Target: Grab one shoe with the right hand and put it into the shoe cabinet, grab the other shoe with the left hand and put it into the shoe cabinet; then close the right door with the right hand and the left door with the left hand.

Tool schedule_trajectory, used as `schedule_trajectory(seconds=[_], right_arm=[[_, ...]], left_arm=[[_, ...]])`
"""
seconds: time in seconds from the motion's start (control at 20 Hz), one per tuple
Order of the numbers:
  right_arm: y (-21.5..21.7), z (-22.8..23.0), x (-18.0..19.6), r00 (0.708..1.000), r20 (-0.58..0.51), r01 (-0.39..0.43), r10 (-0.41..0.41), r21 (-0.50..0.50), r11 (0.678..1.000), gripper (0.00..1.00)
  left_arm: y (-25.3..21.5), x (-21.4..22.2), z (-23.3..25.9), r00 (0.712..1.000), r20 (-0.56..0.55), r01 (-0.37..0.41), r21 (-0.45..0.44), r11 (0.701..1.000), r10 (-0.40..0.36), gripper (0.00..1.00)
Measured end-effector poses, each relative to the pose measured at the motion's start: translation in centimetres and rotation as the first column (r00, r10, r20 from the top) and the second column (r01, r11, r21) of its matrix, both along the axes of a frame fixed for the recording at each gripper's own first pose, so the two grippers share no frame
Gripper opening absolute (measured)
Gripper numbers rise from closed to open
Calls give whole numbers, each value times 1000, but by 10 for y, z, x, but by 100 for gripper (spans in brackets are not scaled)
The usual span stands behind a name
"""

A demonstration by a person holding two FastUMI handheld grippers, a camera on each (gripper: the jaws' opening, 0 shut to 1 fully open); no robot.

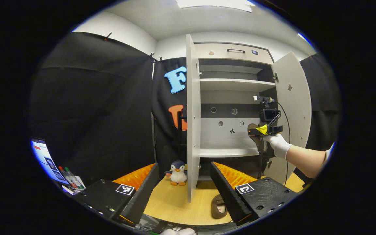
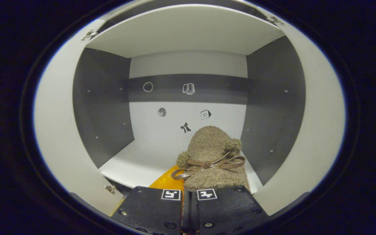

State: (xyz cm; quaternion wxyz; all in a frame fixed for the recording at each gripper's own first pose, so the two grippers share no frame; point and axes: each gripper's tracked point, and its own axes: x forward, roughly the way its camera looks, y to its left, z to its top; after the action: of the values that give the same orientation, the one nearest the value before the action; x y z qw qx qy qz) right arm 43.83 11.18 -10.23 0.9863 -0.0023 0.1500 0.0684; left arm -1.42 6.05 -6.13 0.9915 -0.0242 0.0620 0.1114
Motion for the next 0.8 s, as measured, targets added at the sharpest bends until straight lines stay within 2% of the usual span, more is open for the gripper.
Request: schedule_trajectory(seconds=[0.1, 0.2, 0.35, 0.5, 0.55, 0.6, 0.8], right_arm=[[3, -6, 31, 1000, -31, -1, 2, 12, 1000, 5], [8, -20, 60, 997, -79, -12, 10, -19, 1000, 5], [19, -55, 89, 980, -199, -18, 16, -5, 1000, 5], [21, -88, 93, 938, -345, -15, 19, 13, 1000, 5], [20, -92, 97, 930, -367, 1, 5, 15, 1000, 5], [22, -94, 97, 920, -391, 0, 5, 13, 1000, 6], [21, -97, 92, 885, -465, -48, 11, -67, 997, 6]], left_arm=[[3, 2, 0, 999, -4, -36, 3, 999, 36, 96], [5, 2, -2, 997, -17, -69, 3, 998, 69, 96], [8, 3, -2, 994, -30, -101, 7, 995, 101, 96], [8, 3, 0, 993, -33, -112, 10, 994, 112, 96], [9, 4, 0, 993, -33, -115, 12, 993, 115, 100], [9, 3, 0, 993, -32, -116, 12, 993, 117, 96], [6, 9, 1, 994, -24, -105, -2, 994, 105, 96]])
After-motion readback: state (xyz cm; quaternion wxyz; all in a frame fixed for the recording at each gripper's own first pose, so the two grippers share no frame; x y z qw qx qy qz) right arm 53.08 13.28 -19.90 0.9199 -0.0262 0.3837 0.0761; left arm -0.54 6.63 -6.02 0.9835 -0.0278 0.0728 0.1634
